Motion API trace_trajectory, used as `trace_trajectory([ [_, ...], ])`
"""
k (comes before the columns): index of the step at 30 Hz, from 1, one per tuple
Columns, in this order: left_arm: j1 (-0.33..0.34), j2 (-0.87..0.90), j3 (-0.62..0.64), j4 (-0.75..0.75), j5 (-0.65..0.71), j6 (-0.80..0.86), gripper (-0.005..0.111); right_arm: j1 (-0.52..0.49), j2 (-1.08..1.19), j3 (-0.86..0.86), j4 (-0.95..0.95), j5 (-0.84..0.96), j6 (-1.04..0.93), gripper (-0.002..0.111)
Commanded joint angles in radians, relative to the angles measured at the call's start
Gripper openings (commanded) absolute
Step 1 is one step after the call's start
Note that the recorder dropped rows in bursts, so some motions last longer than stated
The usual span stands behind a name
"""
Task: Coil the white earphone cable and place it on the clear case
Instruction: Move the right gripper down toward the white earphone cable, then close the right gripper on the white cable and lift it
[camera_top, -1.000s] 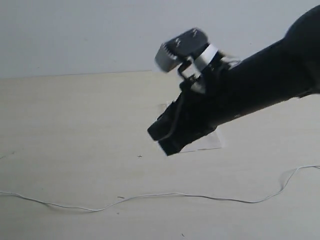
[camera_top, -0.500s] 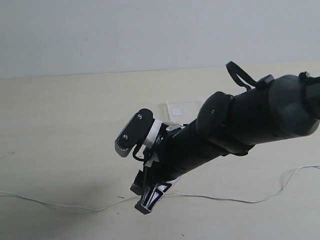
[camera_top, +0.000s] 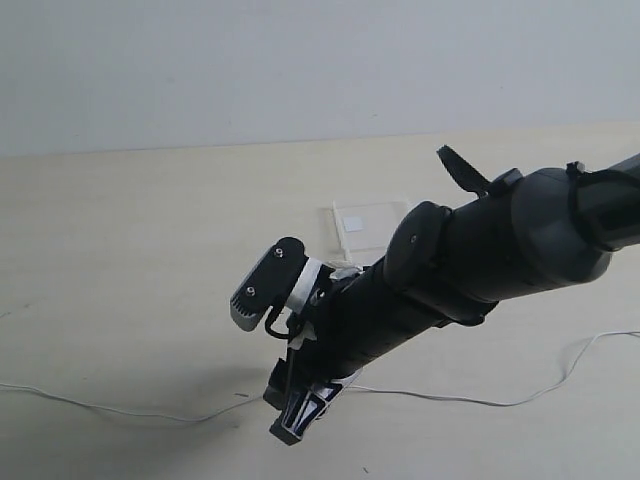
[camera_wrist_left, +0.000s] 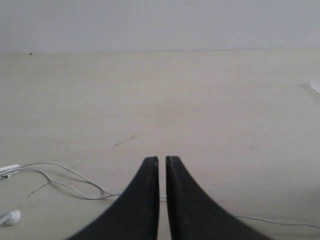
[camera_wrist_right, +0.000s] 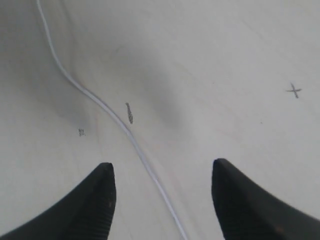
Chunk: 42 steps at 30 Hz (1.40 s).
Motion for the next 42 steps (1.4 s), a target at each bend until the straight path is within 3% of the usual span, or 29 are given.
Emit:
trace_trajectory([
  [1,0.001,-0.005,-0.001,0.004,-0.013,-0.002,0.008,0.003,0.001,-0.005,0.005,0.004,-0.007,0.056],
  [26,0.001,-0.005,-0.001,0.004,-0.013,-0.002,0.008,0.003,0.082,-0.005,0.02,-0.04,-0.019,0.055],
  [32,0.001,-0.005,-0.001,0.004,-0.013,-0.002,0.008,0.003,0.082,-0.005,0.02,-0.06,-0.019,0.045],
  [37,0.001,-0.005,-0.001,0.004,-0.013,-0.002,0.008,0.003,0.082,-0.005,0.016,-0.057,-0.019,0.024],
  [42,0.001,-0.005,-0.001,0.004,-0.013,-0.002,0.008,0.003,0.082,-0.005,0.013,-0.05,-0.033,0.013],
])
